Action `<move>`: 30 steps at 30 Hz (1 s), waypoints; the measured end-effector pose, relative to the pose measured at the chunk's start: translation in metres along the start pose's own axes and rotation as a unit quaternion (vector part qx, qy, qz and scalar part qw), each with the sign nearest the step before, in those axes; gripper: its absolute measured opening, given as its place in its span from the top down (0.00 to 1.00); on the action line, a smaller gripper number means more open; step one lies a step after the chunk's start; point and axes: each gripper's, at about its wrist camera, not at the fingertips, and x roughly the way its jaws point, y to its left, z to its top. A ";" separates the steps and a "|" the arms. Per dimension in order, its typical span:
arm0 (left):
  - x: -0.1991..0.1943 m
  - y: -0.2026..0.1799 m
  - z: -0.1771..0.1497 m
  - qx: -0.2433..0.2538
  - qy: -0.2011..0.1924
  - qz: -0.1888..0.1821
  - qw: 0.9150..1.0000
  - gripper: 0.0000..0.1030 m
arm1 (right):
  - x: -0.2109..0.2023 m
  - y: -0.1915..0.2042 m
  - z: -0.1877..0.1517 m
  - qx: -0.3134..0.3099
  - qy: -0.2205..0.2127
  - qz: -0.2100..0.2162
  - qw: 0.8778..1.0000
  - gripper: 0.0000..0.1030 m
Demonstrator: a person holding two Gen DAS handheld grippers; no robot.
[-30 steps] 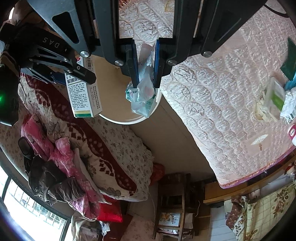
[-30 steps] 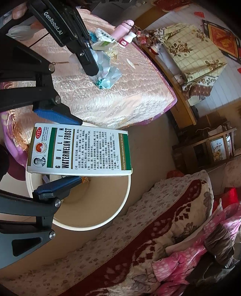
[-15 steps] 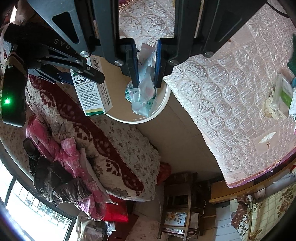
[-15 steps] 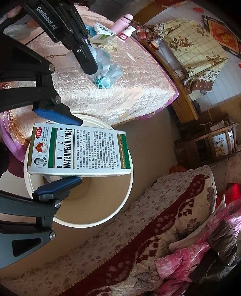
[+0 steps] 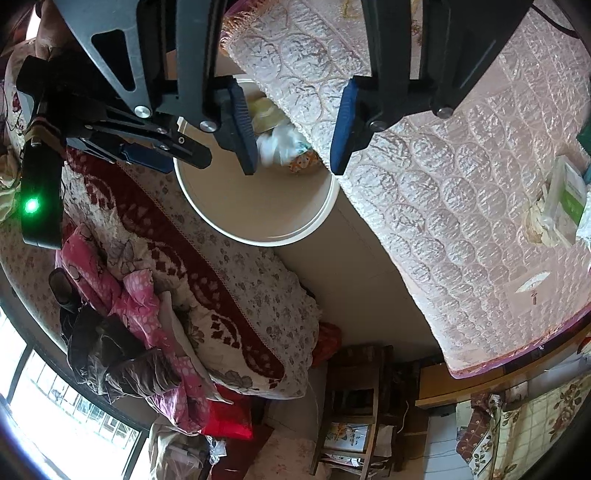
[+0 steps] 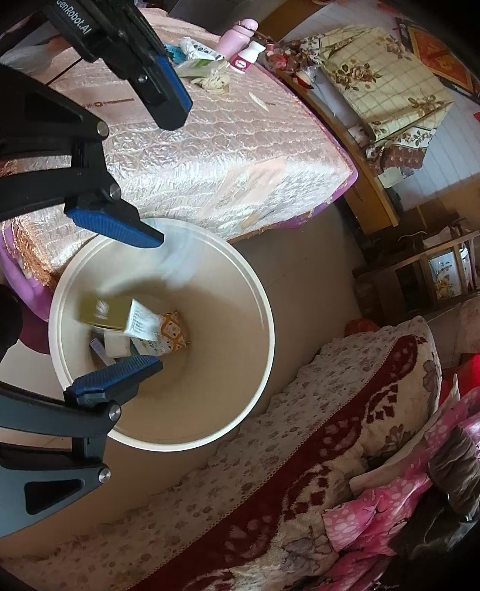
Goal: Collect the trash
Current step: 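Move both open grippers back over the trash on the bed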
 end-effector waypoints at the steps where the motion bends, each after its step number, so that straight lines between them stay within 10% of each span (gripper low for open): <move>1: -0.002 0.002 -0.001 -0.002 -0.001 0.001 1.000 0.60 | 0.000 0.001 0.000 0.000 0.000 0.002 1.000 0.37; 30: -0.070 0.090 -0.026 -0.052 -0.047 0.099 0.993 0.58 | -0.009 0.097 -0.010 -0.072 -0.010 0.050 0.996 0.37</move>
